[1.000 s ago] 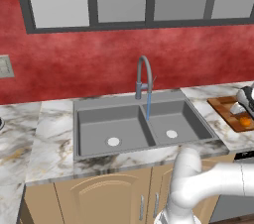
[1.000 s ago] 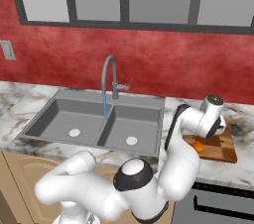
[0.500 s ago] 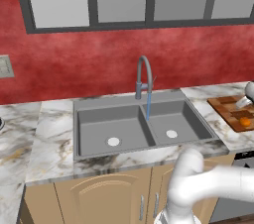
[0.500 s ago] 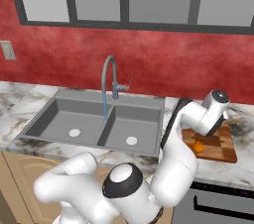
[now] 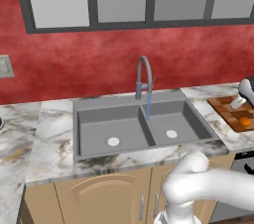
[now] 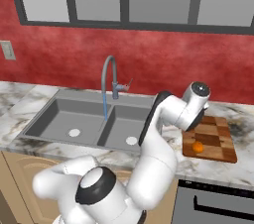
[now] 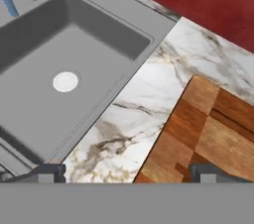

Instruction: Pick the tangerine from the sink and place it on the cutting board to airdry. Then turn off the sink faucet.

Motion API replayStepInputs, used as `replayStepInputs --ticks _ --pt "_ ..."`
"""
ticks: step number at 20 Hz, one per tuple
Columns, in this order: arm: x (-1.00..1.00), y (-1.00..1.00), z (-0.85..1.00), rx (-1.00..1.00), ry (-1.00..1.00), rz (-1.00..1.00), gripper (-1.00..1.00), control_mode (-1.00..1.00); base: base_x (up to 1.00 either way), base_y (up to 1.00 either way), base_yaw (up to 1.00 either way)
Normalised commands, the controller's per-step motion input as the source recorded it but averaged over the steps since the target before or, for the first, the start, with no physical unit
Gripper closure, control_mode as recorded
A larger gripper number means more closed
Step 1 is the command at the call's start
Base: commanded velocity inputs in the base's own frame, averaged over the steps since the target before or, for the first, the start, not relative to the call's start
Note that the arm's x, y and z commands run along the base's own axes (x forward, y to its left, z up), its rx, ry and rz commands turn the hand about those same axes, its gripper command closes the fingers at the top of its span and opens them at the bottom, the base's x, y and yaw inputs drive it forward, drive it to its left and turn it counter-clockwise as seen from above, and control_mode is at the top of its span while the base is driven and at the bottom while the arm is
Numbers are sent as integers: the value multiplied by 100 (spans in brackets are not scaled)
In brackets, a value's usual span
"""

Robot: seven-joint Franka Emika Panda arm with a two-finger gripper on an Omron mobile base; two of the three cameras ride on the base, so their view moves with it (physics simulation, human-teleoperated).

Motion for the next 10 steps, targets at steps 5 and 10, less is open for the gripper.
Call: replayStepInputs --ticks 5,10 --pt "-36 69 27 -12 -9 22 -100 -100 0 0 0" --pt "-33 49 31 -3 -7 23 -100 -100 0 0 0"
